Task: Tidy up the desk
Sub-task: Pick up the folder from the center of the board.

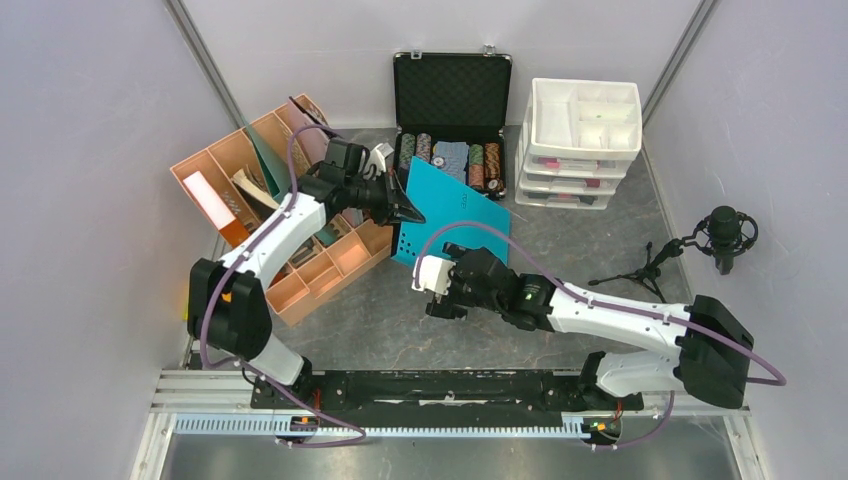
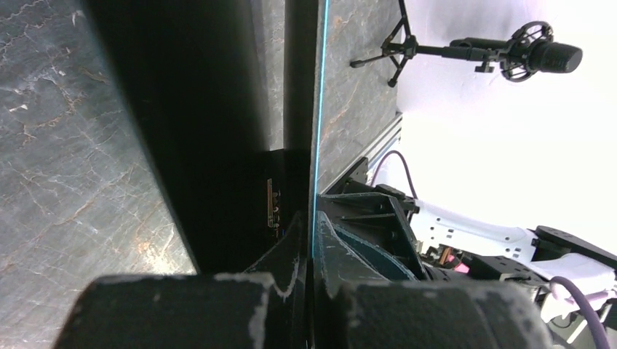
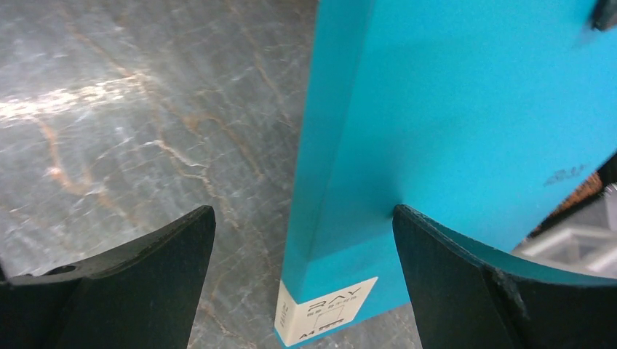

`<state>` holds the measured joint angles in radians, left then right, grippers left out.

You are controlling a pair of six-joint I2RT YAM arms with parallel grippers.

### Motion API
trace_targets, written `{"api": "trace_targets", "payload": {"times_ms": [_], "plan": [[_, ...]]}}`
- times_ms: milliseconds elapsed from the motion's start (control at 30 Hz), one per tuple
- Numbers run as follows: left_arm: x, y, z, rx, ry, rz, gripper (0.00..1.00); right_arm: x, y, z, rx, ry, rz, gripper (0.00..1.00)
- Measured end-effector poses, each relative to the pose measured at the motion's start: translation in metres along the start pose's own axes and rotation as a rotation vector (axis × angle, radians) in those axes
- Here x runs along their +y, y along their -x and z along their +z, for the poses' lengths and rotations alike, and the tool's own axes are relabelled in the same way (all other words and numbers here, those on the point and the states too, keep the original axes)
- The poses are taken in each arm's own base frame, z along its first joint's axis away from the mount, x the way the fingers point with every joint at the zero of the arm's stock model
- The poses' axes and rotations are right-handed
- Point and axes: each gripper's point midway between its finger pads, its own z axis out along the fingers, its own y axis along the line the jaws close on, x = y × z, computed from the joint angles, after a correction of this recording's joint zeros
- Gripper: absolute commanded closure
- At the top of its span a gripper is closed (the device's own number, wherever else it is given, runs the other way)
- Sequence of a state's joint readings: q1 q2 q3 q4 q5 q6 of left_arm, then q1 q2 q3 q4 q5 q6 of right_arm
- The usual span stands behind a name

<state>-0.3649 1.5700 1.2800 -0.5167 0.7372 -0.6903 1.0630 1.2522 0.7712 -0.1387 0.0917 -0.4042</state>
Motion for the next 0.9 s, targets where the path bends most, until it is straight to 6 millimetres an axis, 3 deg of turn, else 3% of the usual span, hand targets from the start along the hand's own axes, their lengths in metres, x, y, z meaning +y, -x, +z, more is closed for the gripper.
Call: {"api": "trace_targets", "payload": {"times_ms": [233,400,467,600,733,833,900], "plan": [[-0.008,-0.001,-0.008,-0.032,-0.047,-0.057,0.98,-0.032,-0.006,0.003,0.060,-0.216,0.002,0.03],[-0.012,-0.004,-0.010,-0.020,-0.070,-0.089,0.98,-0.051,-0.004,-0.003,0.076,-0.346,-0.022,0.13],[-0.013,-0.005,-0.010,-0.015,-0.075,-0.093,0.98,-0.058,-0.004,-0.005,0.081,-0.390,-0.035,0.20],[-0.014,-0.003,-0.009,-0.022,-0.082,-0.089,0.98,-0.064,-0.007,-0.010,0.100,-0.429,-0.062,0.42],[-0.016,-0.001,-0.012,-0.033,-0.084,-0.091,0.97,-0.066,-0.007,-0.013,0.105,-0.436,-0.083,0.53],[-0.017,-0.001,-0.014,-0.034,-0.072,-0.095,0.88,-0.068,-0.005,-0.015,0.106,-0.438,-0.097,0.64],[-0.020,0.000,-0.018,-0.036,-0.059,-0.086,0.81,-0.072,0.000,-0.020,0.102,-0.447,-0.110,0.78]]}}
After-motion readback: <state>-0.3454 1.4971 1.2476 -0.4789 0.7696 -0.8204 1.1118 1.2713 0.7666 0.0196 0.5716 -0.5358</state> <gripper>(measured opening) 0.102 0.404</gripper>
